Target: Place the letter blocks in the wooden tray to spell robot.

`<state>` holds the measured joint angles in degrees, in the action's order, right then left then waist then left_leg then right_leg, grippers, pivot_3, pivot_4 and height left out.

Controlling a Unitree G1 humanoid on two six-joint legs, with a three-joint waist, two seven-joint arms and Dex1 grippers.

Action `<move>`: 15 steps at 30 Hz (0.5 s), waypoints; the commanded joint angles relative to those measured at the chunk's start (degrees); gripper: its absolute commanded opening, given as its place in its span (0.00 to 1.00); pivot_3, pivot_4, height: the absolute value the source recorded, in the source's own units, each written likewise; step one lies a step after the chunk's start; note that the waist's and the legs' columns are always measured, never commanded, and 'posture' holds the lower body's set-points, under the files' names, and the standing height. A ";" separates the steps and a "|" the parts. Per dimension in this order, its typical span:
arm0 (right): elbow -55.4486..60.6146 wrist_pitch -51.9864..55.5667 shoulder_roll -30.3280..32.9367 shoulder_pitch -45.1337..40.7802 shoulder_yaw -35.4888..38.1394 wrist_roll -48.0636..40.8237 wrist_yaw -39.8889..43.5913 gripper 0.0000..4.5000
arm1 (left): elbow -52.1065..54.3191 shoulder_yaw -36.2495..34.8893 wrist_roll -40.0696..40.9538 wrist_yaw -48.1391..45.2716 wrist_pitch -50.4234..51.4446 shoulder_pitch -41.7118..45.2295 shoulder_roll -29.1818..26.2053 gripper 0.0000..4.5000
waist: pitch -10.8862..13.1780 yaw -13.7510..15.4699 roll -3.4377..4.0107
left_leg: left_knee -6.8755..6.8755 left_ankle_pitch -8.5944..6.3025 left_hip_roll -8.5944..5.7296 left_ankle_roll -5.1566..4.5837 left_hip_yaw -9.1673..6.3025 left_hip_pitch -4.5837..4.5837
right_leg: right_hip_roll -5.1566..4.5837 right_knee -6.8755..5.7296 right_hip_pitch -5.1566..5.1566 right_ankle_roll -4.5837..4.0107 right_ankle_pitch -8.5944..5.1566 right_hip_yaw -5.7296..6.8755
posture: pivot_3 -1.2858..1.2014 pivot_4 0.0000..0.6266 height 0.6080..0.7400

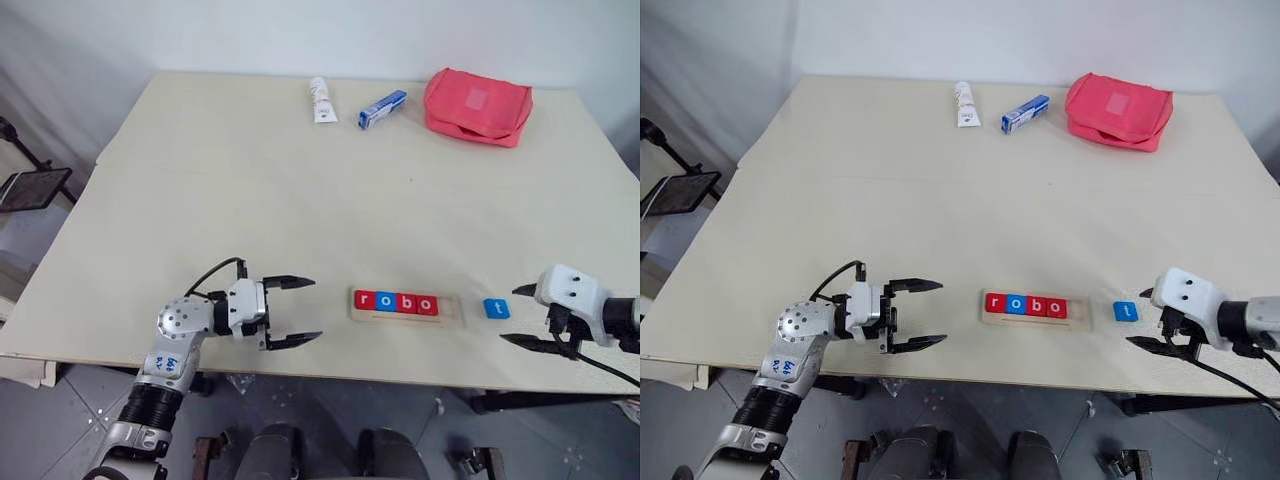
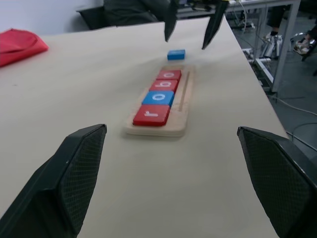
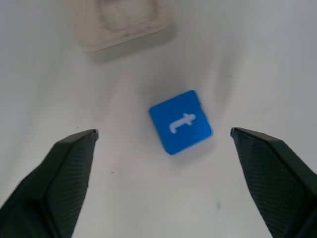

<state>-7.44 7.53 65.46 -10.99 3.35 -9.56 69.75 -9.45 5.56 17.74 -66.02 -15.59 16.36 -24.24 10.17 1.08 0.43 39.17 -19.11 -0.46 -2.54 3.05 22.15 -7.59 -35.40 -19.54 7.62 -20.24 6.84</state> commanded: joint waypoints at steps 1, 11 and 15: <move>-9.15 -6.49 -1.72 -7.46 -5.79 4.64 4.38 1.00 | 3.66 -0.28 0.43 1.01 -0.23 -1.78 -0.37 1.00 | 0.00 -0.15 0.00 | -0.01 0.00 0.00 0.00 -0.01 0.01 | 0.00 0.03 0.00 0.00 0.00 0.03 | 0.52 0.24 1.00; -19.83 -11.71 -4.55 -14.81 -11.23 8.19 10.29 0.73 | 7.65 -0.44 0.43 3.53 1.13 -4.93 -1.07 1.00 | -0.04 0.00 -0.13 | 0.05 0.01 0.07 0.02 -0.12 -0.02 | 0.00 -0.03 0.11 0.00 0.00 0.20 | 0.52 0.24 1.00; -19.99 -11.87 -4.55 -15.06 -10.96 8.17 10.65 0.44 | 8.23 -0.38 0.35 4.11 1.36 -5.30 -1.16 1.00 | -0.07 0.00 -0.19 | 0.06 0.01 0.07 0.02 -0.12 -0.03 | -0.01 -0.03 0.13 0.00 0.00 0.18 | 0.52 0.24 1.00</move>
<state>-26.17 -4.51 61.19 -26.31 -7.12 -3.23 81.05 -3.11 5.47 17.74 -62.40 -14.05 11.67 -25.06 10.10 1.08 0.25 39.23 -19.10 -0.39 -2.52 2.94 22.12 -7.60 -35.43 -19.41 7.61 -20.24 7.02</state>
